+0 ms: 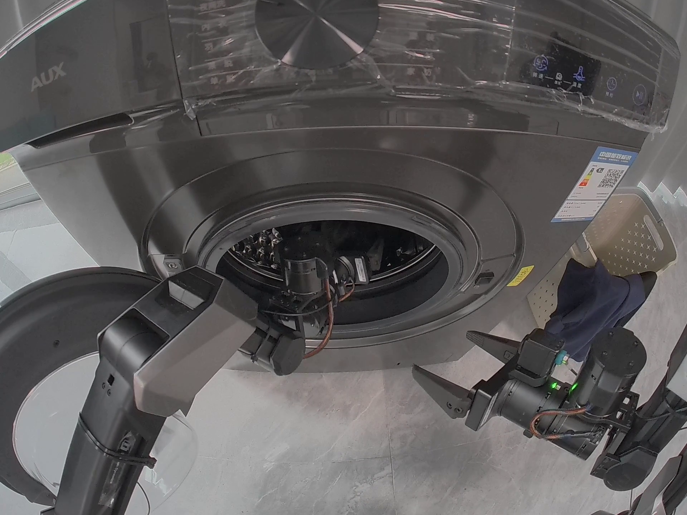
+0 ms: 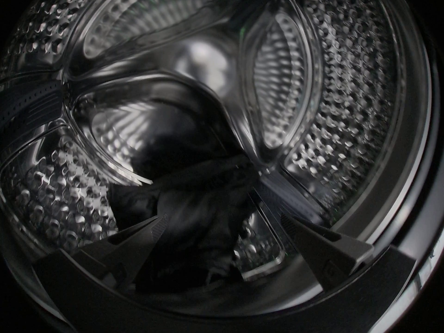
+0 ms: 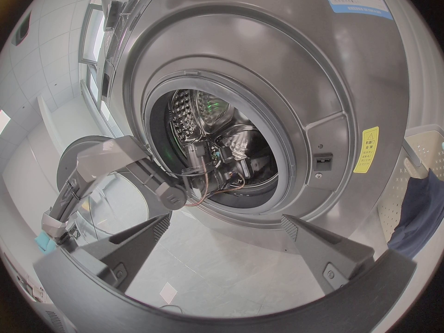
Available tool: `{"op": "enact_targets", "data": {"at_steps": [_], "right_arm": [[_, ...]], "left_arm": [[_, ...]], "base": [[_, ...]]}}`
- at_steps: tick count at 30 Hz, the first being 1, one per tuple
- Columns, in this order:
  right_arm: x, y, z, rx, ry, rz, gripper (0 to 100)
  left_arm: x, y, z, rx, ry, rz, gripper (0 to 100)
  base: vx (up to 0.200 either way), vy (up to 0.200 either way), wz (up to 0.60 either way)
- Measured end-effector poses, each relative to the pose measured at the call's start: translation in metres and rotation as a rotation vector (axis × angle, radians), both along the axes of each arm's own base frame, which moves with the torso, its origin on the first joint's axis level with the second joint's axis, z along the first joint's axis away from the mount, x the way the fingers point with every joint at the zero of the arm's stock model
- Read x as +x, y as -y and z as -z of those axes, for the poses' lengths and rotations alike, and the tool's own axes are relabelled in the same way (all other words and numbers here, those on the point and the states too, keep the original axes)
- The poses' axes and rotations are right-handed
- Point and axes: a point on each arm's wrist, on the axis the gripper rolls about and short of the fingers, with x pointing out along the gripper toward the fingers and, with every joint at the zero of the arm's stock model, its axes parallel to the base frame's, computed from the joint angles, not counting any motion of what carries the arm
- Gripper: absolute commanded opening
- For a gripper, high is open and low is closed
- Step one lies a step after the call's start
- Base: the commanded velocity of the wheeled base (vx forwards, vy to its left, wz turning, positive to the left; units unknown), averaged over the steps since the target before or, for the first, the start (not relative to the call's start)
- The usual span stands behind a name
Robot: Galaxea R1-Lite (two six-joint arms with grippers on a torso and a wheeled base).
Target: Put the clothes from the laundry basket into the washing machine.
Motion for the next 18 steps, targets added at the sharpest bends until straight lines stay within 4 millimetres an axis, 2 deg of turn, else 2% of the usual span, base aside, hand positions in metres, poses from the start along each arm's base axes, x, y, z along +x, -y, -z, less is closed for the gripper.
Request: {"op": "enact_targets", "data": {"at_steps": [6,12,18], "right_arm": [[0.000,0.000,0.000,-0.002,-0.001,0.000,100],[-0.002,0.002,0.002,-0.009,-0.010,0.000,100],[-0.005,0.005,0.006,-0.023,-0.026,0.003,100]], "left_arm": [[-0.048,-0.001,0.001,0.083,-0.079,0.077,100],[-0.108,-0.007,-0.003,0.163,-0.119,0.182,100],[-0.169,-0.022,-0.007,0.211,-0.122,0.296,100]], "base": [[0.000,0.000,0.00],[0.000,0.000,0.00],[0.000,0.000,0.00]]}}
